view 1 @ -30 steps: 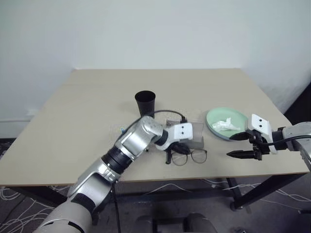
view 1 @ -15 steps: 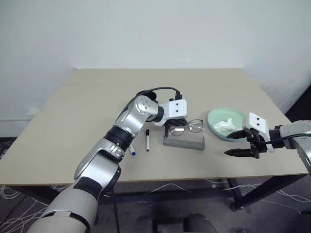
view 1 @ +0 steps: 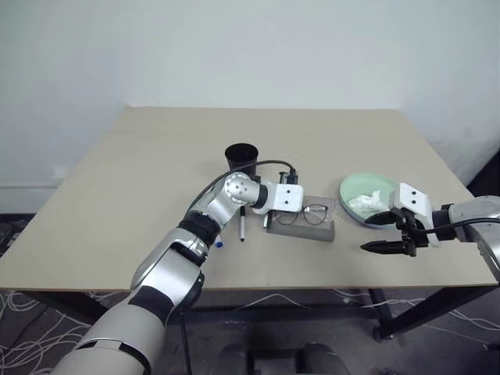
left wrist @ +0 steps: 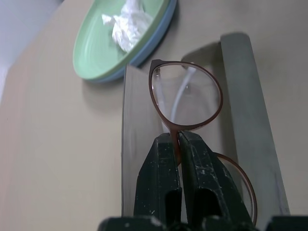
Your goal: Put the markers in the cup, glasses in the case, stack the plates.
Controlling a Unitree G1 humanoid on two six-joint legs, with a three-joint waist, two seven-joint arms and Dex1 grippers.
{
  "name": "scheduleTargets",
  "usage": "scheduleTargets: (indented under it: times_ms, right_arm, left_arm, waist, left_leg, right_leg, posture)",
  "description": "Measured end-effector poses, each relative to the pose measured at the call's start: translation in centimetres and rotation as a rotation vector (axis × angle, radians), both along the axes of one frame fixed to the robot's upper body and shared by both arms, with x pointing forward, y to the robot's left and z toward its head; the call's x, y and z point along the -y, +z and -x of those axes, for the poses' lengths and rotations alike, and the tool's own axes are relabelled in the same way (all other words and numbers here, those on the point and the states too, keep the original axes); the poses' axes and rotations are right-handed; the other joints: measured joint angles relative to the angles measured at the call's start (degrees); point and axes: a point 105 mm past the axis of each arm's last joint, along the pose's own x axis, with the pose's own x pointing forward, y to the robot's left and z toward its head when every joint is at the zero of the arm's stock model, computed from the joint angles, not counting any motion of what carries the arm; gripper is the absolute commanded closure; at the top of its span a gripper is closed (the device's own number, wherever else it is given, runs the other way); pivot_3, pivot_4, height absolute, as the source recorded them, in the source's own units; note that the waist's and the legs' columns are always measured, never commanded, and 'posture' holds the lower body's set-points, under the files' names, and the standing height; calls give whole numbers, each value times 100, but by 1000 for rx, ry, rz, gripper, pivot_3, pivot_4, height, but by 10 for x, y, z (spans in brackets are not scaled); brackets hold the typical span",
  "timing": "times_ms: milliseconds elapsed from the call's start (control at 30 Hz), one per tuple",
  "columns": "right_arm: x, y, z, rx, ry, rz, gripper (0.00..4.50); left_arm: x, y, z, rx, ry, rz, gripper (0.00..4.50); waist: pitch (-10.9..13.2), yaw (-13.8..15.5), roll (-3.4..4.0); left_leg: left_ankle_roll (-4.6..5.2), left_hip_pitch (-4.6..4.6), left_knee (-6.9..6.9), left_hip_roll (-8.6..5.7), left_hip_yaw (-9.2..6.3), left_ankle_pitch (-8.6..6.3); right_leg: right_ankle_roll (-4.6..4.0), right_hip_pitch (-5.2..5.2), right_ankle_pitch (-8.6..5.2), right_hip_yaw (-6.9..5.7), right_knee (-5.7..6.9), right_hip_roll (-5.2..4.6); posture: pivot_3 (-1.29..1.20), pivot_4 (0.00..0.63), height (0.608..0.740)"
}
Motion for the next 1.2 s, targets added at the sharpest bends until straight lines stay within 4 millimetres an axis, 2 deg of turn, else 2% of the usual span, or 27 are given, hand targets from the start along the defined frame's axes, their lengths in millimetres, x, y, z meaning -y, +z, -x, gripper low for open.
scheduleTargets:
  times_ms: [367, 600, 833, 1000, 1200]
  right_arm:
    - [-2, -2, 2, -7, -3, -2, 802]
    - [-5, -2, 2, -1, -3, -7, 802]
    - [-5, -4, 4, -9, -6, -8, 802]
    - [-5, -6, 7, -16, -11, -17, 802]
    - [-5, -4, 7, -7, -18, -17, 802]
  left_arm:
    - [-4, -12, -10, 48, 75, 12, 4485]
    - [10, 14, -25, 171, 116, 83, 4485]
    - [15, 8, -22, 162, 103, 85, 4485]
    - [2, 5, -19, 90, 76, 29, 4485]
    - [-17, 33, -19, -25, 72, 73, 4485]
  waist:
    - [0, 1, 0]
    - [0, 16, -1]
    - [0, 6, -1]
    - [0, 5, -1]
    - [0, 1, 0]
  left_leg:
    - [7, -3, 15, 0, 3, 2]
    - [9, -6, 16, -4, 3, 1]
    - [8, -6, 16, -4, 5, 1]
    - [8, -6, 16, -4, 5, 1]
    - [8, -7, 18, -3, 6, 1]
  right_leg:
    - [16, 3, 10, 4, 0, 0]
    - [16, 2, 13, 4, -2, -1]
    - [14, 2, 14, 5, -1, -1]
    - [14, 1, 14, 4, 0, -1]
    - [15, 1, 14, 4, 0, -1]
  posture:
    - [0, 0, 740]
    - [0, 0, 740]
    - [0, 0, 740]
    - [0, 0, 740]
    - [0, 0, 740]
